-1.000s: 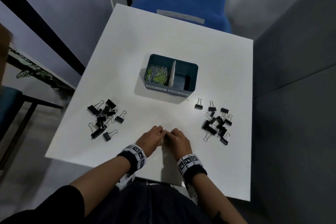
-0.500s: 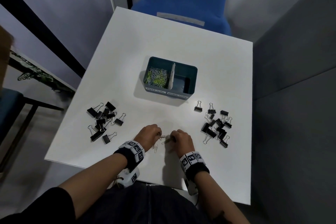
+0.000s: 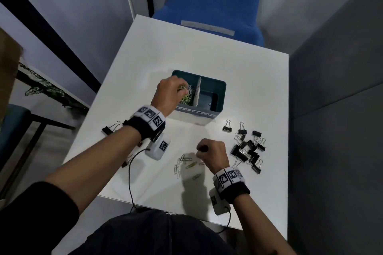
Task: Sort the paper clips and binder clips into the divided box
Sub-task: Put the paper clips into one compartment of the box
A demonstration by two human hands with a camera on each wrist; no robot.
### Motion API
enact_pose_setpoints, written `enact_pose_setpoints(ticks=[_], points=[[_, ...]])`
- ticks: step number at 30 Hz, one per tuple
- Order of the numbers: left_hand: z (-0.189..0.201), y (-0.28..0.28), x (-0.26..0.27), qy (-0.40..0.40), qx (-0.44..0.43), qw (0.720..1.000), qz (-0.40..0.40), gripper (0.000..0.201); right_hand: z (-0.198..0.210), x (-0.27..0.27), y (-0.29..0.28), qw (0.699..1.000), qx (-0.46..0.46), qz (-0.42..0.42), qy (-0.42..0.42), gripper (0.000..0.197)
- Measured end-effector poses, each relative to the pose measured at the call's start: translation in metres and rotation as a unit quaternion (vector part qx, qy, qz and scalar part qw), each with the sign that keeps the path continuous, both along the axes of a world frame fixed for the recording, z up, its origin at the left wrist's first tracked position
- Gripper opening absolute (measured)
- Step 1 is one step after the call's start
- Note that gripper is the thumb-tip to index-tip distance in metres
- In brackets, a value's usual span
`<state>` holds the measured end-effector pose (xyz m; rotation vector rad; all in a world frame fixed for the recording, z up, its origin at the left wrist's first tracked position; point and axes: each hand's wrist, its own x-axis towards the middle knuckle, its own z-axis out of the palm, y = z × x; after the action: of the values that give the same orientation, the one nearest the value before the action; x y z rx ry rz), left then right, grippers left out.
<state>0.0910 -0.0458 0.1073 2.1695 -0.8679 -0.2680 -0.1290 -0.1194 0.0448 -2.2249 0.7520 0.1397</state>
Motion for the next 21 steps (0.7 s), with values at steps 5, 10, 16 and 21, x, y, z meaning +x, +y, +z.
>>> enact_pose_setpoints(ticks=[5, 10, 16, 21], points=[[-0.009, 0.011, 0.005, -0.002, 0.032, 0.999, 0.028, 0.030, 0.049, 0.060, -0.018, 0.995, -0.041, -0.027, -0.083, 0.012], [-0.044, 0.052, -0.039, -0.008, 0.108, 0.994, 0.014, 0.017, 0.084, 0.132, -0.038, 0.987, -0.103, 0.001, -0.121, 0.012], [-0.085, 0.098, -0.079, 0.043, 0.308, 0.936, -0.167, 0.045, 0.074, 0.120, -0.037, 0.972, -0.187, 0.035, -0.136, 0.009], [-0.114, 0.116, -0.102, 0.016, 0.343, 0.895, -0.283, 0.078, 0.004, 0.035, -0.015, 0.990, -0.126, 0.062, 0.035, 0.018]])
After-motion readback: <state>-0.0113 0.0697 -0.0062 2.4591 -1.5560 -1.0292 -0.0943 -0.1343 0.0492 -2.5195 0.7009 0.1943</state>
